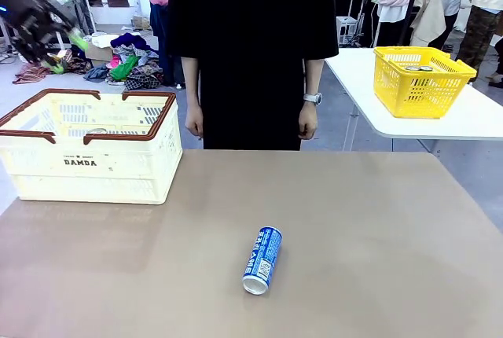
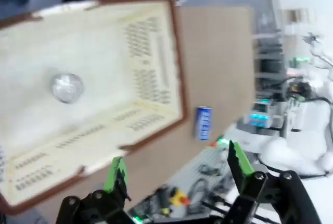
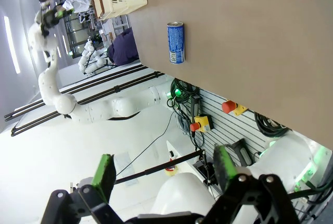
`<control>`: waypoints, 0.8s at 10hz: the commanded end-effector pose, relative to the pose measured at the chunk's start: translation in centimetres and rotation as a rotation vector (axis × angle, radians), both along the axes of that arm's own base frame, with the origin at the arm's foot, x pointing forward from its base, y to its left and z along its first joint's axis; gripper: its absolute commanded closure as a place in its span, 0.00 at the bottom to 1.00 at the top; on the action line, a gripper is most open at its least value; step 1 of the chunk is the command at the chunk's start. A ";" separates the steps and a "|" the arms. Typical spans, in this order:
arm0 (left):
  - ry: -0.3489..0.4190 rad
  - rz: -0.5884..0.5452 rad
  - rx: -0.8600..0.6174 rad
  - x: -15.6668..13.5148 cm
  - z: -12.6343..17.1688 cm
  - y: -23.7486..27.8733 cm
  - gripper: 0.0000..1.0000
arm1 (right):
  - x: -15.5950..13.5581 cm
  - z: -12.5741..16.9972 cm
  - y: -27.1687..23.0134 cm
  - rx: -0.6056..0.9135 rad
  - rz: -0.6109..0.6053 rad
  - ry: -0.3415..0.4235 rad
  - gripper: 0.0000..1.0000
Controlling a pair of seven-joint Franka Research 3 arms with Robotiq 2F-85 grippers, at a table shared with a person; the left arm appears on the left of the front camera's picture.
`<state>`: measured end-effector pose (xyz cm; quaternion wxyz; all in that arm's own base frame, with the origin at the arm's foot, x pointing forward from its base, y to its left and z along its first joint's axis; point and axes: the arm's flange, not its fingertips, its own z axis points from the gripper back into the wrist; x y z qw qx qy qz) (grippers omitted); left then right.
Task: Place the drinks into the Shopping basket.
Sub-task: Pick up one drink and place it into the Shopping basket.
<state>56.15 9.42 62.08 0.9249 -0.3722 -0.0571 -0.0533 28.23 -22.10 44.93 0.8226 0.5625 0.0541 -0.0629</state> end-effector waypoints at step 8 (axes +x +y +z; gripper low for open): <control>0.047 0.049 -0.723 -14.1 -12.7 11.9 0.00 | -0.1 0.5 0.0 0.004 -0.007 0.012 0.00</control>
